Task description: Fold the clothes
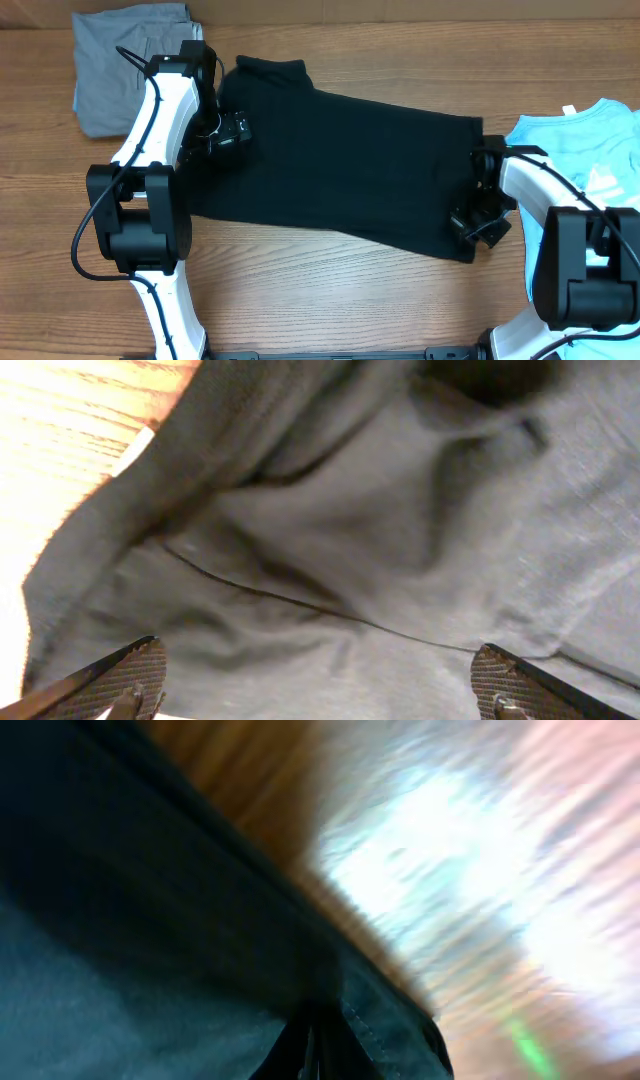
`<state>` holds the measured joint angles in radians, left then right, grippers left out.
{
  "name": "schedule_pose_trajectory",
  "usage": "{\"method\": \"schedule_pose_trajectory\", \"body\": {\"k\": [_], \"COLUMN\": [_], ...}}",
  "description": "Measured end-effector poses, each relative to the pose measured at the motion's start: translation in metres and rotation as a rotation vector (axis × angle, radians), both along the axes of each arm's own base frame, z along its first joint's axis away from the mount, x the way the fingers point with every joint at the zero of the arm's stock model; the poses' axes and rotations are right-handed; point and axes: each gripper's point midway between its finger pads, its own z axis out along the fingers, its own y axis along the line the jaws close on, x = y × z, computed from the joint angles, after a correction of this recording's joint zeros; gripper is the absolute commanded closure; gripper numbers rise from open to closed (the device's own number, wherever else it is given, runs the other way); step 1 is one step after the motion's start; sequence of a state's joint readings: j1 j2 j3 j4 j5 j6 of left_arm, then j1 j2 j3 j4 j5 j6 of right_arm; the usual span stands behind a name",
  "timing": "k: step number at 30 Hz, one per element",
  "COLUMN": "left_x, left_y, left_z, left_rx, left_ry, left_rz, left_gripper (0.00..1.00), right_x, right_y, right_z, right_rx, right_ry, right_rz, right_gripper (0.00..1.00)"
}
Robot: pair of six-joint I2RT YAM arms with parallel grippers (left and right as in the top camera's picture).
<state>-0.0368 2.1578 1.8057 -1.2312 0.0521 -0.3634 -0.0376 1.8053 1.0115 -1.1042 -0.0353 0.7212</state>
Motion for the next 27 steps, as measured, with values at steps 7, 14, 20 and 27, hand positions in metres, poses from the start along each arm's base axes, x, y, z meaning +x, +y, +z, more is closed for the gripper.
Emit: {"method": "schedule_pose_trajectory", "body": {"k": [7,14,20,27], "left_x": [0.019,0.048,0.053,0.046], "left_y": [-0.010,-0.029,-0.038,-0.055], "left_z": [0.001,0.008,0.010,0.010], "left_rx": [-0.054,-0.163,-0.191,-0.201], "left_ry": [-0.075,-0.197,-0.223,-0.203], "left_rz": [-0.001,-0.014,-0.039,-0.092], "left_gripper": [0.00,0.00,0.18,0.59], "right_x": [-0.020,-0.012,0.010,0.022], "right_y": [-0.045,-0.061,-0.066,-0.060], "right_z": [0.005,0.012,0.026,0.027], "right_rx": [-0.134,-0.173,-0.178,-0.127], "right_ry": [0.082,0.062,0.007,-0.038], "right_rz": [-0.137,-0.149,-0.137,-0.114], "right_gripper": [0.96,0.96,0.96,0.96]}}
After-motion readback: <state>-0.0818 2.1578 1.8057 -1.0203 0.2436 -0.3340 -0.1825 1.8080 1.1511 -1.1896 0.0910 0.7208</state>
